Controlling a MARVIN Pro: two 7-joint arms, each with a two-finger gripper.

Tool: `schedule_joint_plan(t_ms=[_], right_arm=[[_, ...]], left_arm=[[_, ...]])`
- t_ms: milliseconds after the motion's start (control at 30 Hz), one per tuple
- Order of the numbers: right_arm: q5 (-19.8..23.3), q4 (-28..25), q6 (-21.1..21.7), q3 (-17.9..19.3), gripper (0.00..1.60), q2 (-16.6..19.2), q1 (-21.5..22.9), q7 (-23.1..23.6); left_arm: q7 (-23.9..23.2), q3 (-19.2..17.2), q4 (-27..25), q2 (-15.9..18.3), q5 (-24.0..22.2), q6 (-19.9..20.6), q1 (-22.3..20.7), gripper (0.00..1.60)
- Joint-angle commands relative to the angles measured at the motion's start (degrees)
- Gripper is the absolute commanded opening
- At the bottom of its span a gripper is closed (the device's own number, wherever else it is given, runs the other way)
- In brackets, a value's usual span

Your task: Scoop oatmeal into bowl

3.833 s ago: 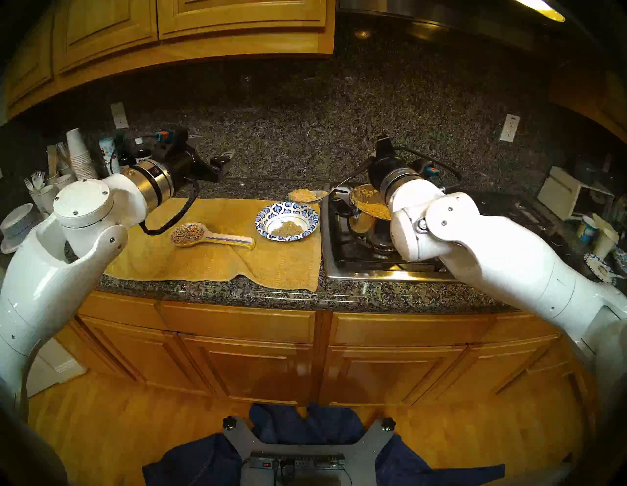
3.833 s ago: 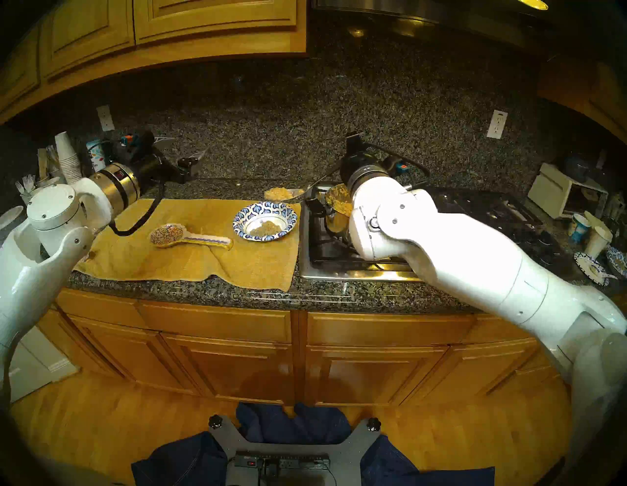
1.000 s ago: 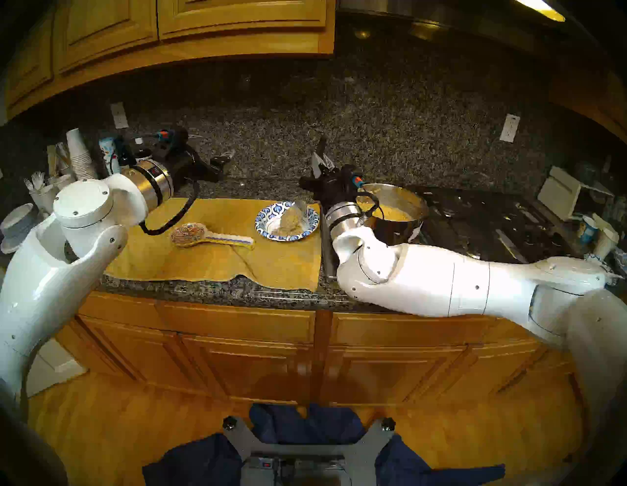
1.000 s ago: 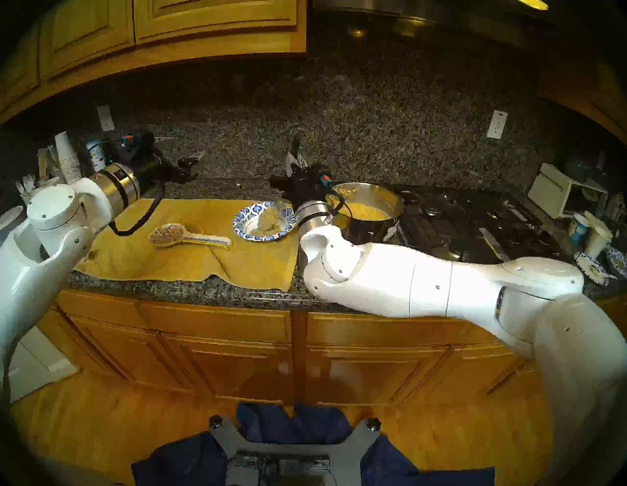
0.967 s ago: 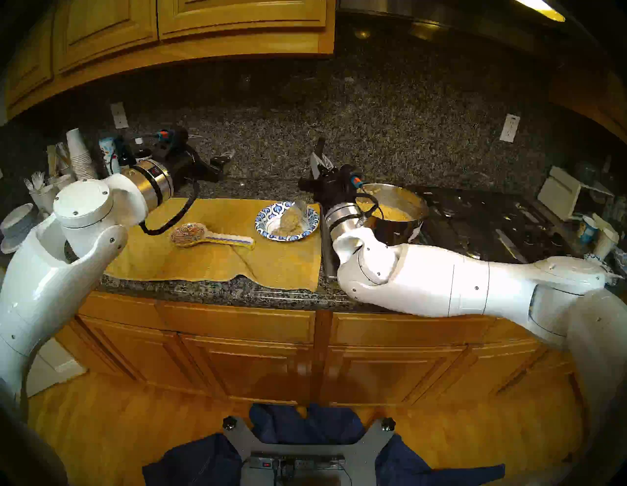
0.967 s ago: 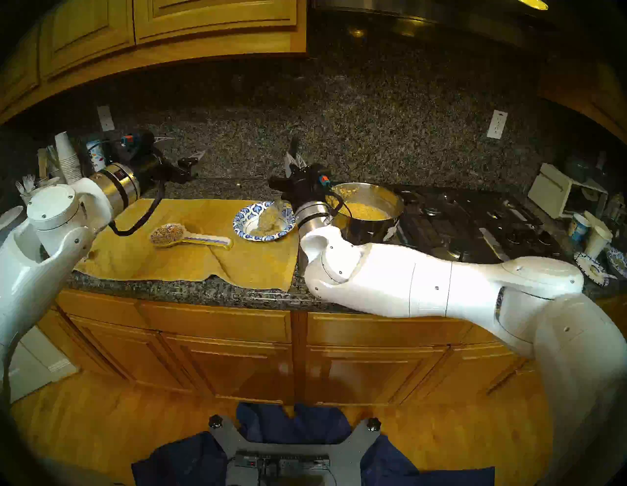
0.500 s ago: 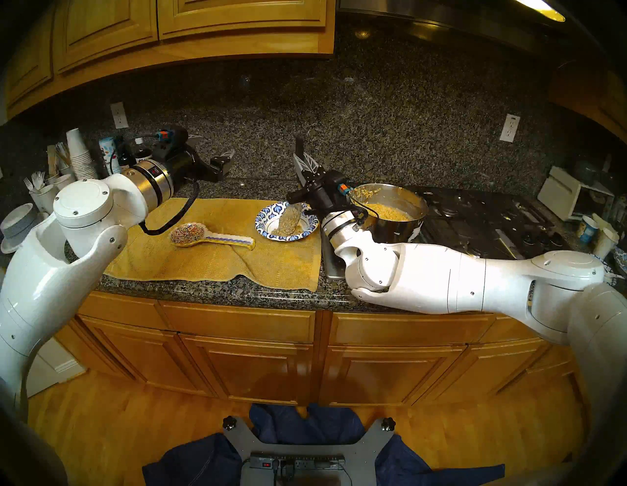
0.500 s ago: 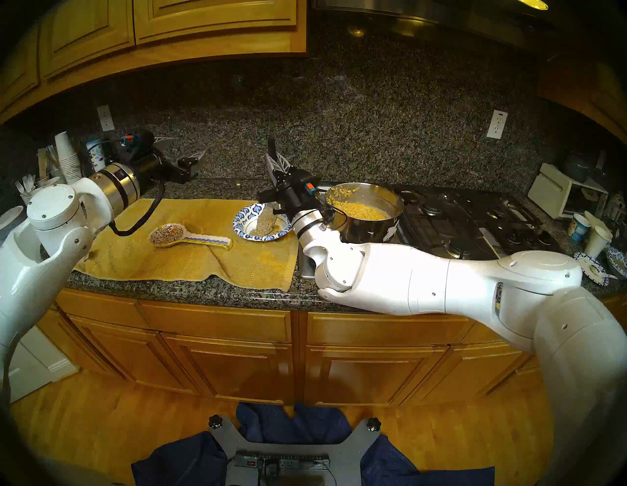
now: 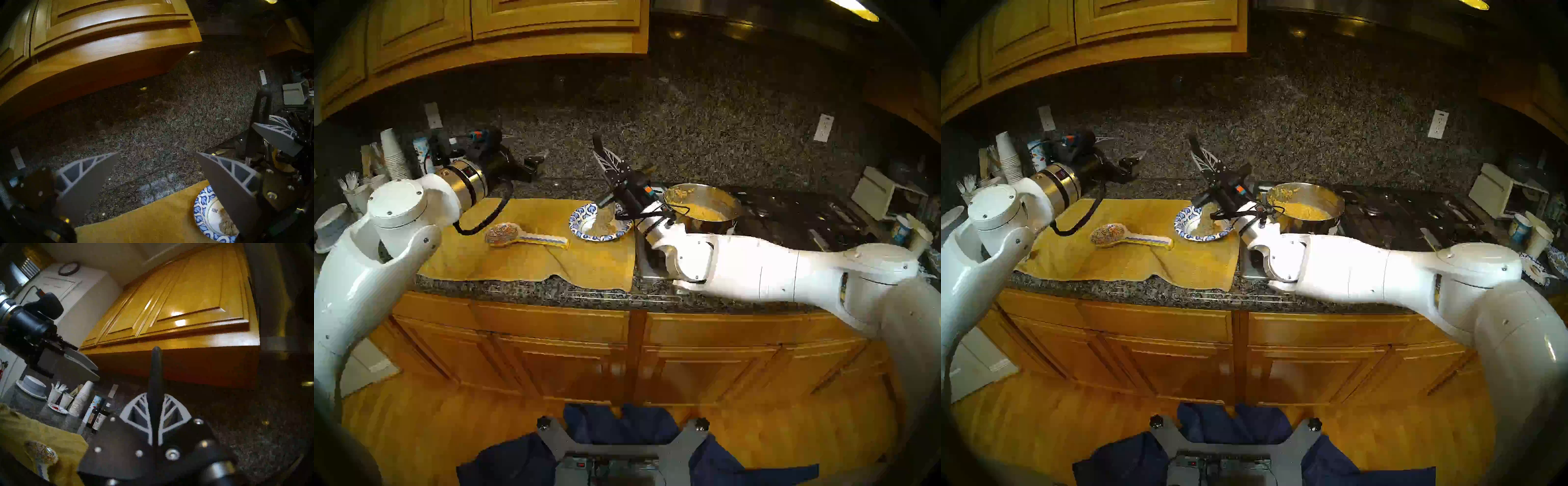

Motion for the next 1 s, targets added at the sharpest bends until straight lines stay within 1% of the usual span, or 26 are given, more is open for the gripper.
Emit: schedule_joint_plan(t_ms=[0,200,367,533,633,733,800,967], right_arm=[[-4.71,1.64,-0.19,1.94,0.0,-0.47,3.4,-1.13],[-7.52,2.95,-0.75,1.89,0.0,-0.52,3.81,-1.01],[-10.16,3.3,-1.79,1.06,0.0,0.22,4.13,0.23],[-12.25,1.31,-2.15,-0.4,0.0,1.65,2.85,0.58],[-13.83,-0.2,-2.07,-1.61,0.0,2.49,1.29,0.22],[-14.81,-1.26,-1.86,-1.97,0.0,3.03,0.59,-0.49],[-15.09,-1.3,-1.74,-1.79,0.0,3.28,1.1,-0.58],[-15.17,1.5,-2.16,-0.64,0.0,2.58,3.34,0.03]], left_arm=[[0.12,-1.38,-0.66,-0.07,0.13,-1.04,-1.9,1.6],[0.12,-1.37,-0.66,-0.08,0.13,-1.06,-1.91,1.6],[0.11,-1.37,-0.64,-0.09,0.15,-1.1,-1.93,1.6],[0.08,-1.34,-0.6,-0.13,0.18,-1.21,-1.97,1.6],[0.08,-1.33,-0.6,-0.13,0.19,-1.24,-1.98,1.6],[0.08,-1.33,-0.59,-0.13,0.2,-1.25,-1.98,1.6],[0.08,-1.33,-0.59,-0.13,0.2,-1.26,-1.98,1.6],[0.12,-1.36,-0.66,-0.05,0.13,-1.08,-1.89,1.6]])
